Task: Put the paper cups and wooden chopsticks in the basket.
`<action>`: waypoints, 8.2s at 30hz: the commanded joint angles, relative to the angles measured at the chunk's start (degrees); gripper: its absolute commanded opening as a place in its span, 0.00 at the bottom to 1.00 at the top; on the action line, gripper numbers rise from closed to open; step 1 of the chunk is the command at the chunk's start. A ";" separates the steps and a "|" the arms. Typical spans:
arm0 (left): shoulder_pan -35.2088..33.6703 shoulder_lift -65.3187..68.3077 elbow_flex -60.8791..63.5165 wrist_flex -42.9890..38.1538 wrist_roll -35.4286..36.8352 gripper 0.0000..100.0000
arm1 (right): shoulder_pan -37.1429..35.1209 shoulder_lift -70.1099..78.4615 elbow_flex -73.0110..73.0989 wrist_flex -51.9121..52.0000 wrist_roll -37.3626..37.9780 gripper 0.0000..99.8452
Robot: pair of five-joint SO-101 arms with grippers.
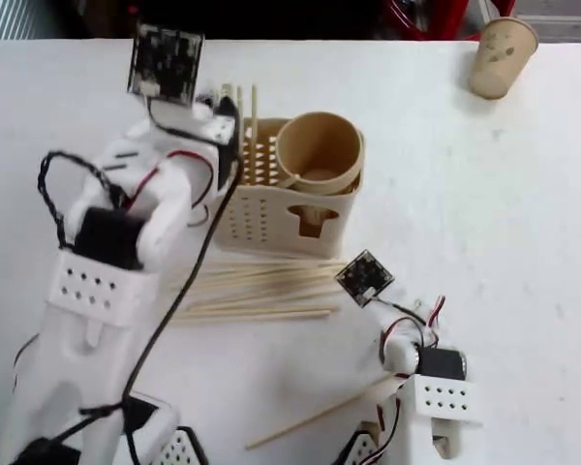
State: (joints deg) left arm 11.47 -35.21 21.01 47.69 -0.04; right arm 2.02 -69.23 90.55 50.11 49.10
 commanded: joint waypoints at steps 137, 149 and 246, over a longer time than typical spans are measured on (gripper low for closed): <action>-34.24 58.33 -22.95 4.57 25.67 0.17 | -38.64 67.30 -49.32 -3.47 -2.90 0.02; -34.24 58.42 -23.03 4.40 25.67 0.17 | -31.69 46.37 -48.88 6.46 -4.48 0.02; -35.47 58.51 -23.21 4.22 25.67 0.17 | -47.52 66.77 -46.42 -3.82 -4.13 0.18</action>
State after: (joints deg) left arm -23.43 23.69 -1.14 52.97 25.36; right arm -45.36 -3.91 44.75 47.65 44.53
